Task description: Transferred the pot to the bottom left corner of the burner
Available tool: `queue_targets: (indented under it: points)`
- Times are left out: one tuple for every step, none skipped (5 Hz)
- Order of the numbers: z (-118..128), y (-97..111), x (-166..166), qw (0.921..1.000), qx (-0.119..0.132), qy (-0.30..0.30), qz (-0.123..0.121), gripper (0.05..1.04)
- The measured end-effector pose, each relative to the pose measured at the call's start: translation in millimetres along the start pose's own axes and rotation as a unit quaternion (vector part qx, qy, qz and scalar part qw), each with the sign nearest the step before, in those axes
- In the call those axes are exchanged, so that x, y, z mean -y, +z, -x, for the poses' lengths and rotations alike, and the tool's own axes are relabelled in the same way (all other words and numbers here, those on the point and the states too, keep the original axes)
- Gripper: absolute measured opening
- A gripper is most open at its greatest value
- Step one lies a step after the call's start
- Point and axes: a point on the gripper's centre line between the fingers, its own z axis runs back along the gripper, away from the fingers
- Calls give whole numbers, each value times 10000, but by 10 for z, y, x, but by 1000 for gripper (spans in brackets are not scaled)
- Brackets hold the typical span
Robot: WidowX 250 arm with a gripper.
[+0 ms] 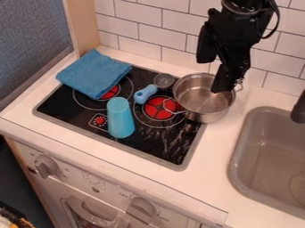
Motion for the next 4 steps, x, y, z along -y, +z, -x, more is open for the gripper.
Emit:
queue_targets:
  points:
    - [23, -122, 44, 9998, -148, -35, 88, 1000]
    - [2, -188, 144, 9998, -106, -171, 35, 1001]
    - [-39, -255, 199, 9992, -130, -323, -203, 1001]
    - [-58, -457, 252, 9989, -34, -407, -215, 1001]
